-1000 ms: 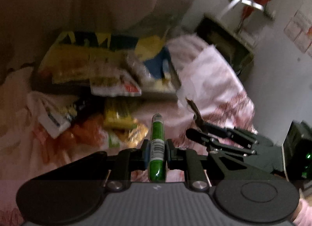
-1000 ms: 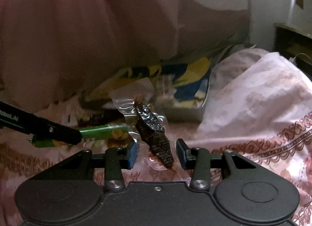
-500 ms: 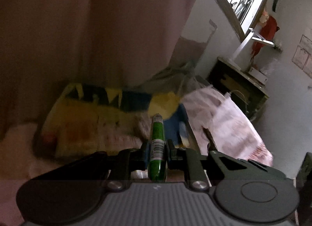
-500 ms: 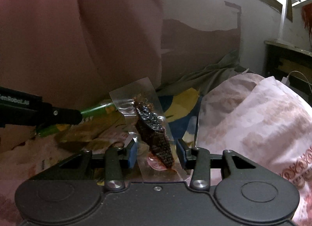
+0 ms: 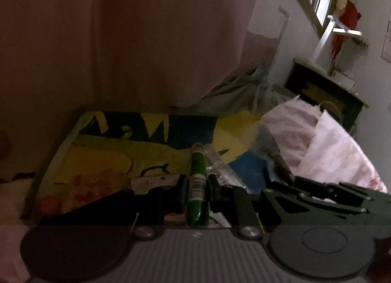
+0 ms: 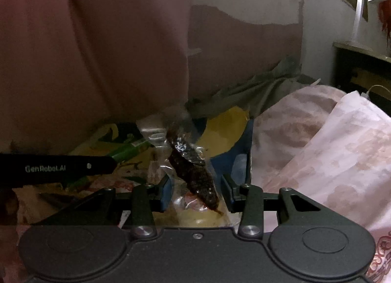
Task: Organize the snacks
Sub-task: 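Carry the green tube with the left tool into the box while the right tool drops the dark candy there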
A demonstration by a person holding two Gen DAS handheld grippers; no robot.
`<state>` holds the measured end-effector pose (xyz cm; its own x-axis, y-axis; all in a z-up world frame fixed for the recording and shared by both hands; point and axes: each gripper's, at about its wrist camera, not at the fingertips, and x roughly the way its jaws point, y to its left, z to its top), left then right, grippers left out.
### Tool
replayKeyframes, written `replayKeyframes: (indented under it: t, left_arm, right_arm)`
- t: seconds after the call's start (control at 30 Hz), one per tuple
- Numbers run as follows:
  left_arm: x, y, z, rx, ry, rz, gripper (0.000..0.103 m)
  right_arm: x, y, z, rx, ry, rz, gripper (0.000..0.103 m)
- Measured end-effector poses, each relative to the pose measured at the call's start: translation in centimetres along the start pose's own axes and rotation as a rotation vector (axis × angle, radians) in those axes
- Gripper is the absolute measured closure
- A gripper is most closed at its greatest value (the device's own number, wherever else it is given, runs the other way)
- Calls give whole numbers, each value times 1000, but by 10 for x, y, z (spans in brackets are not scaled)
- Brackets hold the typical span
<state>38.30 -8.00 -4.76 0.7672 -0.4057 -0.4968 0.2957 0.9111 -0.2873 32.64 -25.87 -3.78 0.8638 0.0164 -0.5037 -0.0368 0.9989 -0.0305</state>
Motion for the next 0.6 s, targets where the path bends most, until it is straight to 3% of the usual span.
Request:
replayKeyframes:
  t: [0.03,0.07,0.33,0.6]
  left_arm:
    - [2,1,-1,2,6,2,85]
    - [4,1,-3,4,13,6,85]
    - [15,4,-10,11,44,22,84]
    - [11,1,-10,15,38,15,81]
  right_arm:
    - [4,1,0,-1,9,3,76]
    - [8,0,0,-1,24,-2,82]
    - [21,3,-8,-16,56,-14,81]
    - [16,3,-11,-27,48,-21,69]
